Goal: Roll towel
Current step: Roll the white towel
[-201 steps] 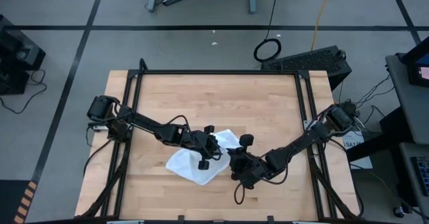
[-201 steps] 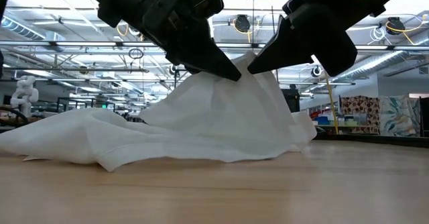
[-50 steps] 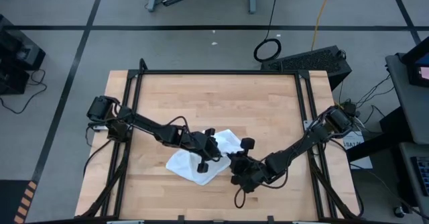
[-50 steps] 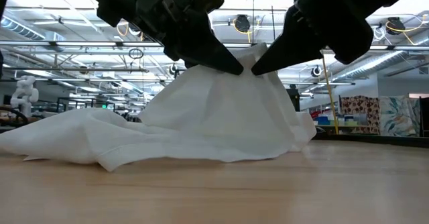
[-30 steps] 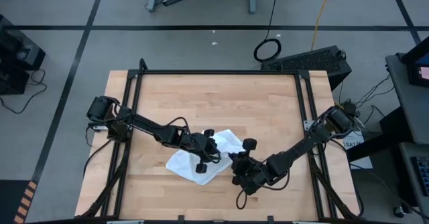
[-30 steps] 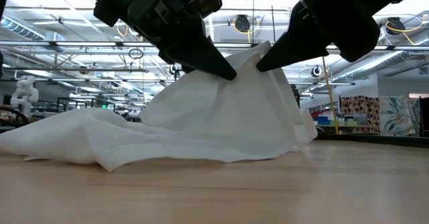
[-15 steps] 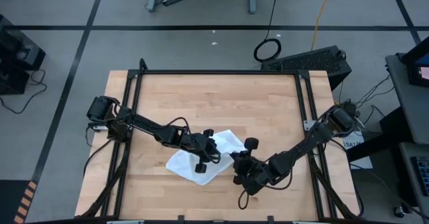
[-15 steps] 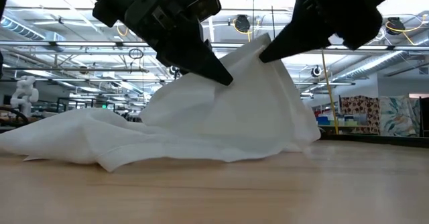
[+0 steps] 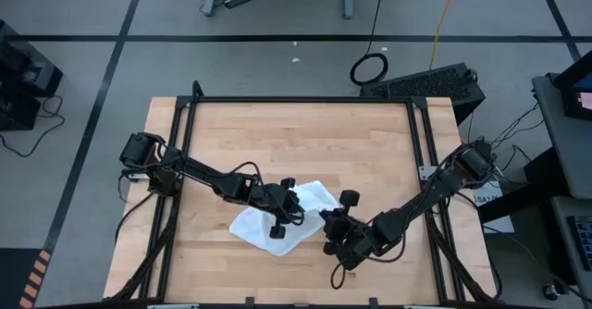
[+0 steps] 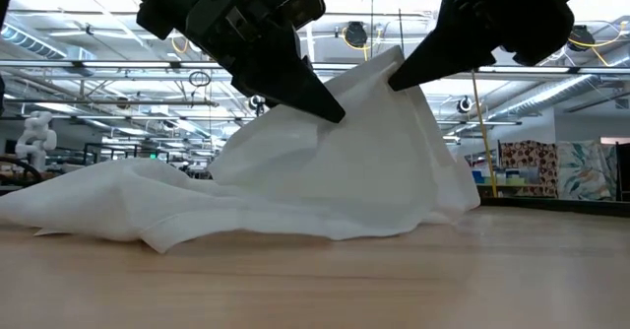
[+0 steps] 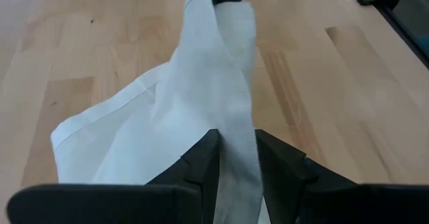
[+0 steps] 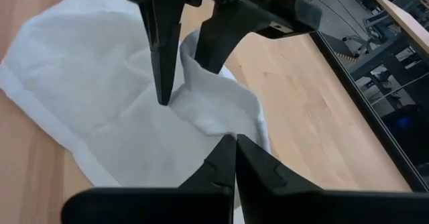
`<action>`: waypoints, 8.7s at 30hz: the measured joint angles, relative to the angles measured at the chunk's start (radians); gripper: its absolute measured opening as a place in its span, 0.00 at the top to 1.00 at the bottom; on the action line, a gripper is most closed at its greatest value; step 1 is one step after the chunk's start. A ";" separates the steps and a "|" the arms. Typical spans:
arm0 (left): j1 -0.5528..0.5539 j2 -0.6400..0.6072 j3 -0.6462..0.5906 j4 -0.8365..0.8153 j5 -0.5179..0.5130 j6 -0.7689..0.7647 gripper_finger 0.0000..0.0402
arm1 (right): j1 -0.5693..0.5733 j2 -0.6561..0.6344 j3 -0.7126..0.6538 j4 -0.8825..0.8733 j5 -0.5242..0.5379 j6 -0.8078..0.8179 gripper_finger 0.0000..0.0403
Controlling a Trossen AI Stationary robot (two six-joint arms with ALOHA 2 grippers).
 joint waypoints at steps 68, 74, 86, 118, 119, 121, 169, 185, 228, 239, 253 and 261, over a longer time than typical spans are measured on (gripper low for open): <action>-0.081 -0.019 0.000 0.076 -0.204 0.001 0.55 | 0.039 -0.044 0.000 -0.057 0.053 0.131 1.00; -0.120 -0.019 0.000 0.153 -0.308 0.056 0.51 | 0.038 -0.044 0.000 -0.057 0.069 0.131 1.00; -0.141 0.068 0.000 0.269 -0.452 0.199 0.35 | 0.038 -0.044 0.000 -0.058 0.083 0.131 1.00; -0.127 0.067 0.000 0.290 -0.411 0.236 0.99 | 0.033 -0.078 0.000 -0.073 -0.088 0.142 0.94; -0.123 0.065 0.000 0.292 -0.399 0.228 0.99 | 0.033 -0.076 0.000 -0.069 -0.088 0.133 0.92; -0.118 0.063 0.000 0.285 -0.382 0.215 0.98 | 0.032 -0.076 0.000 -0.042 -0.087 0.101 0.88; -0.105 0.057 0.000 0.236 -0.417 0.211 0.65 | 0.054 -0.145 0.000 0.017 0.012 0.022 1.00; -0.111 0.058 0.000 0.242 -0.416 0.357 0.74 | 0.062 -0.167 0.000 0.009 0.022 0.056 1.00; 0.055 -0.128 0.000 -0.132 -0.081 0.252 1.00 | 0.101 -0.088 0.000 0.166 0.009 -0.206 0.64; 0.073 -0.128 0.000 -0.166 -0.059 0.227 1.00 | 0.042 -0.087 0.000 0.183 -0.004 -0.210 0.79; 0.072 -0.145 0.000 -0.169 0.029 0.235 1.00 | -0.022 -0.086 0.000 0.025 0.010 -0.091 0.98; 0.079 -0.166 0.000 -0.196 0.077 0.213 1.00 | 0.009 -0.086 0.000 -0.019 -0.008 0.093 0.94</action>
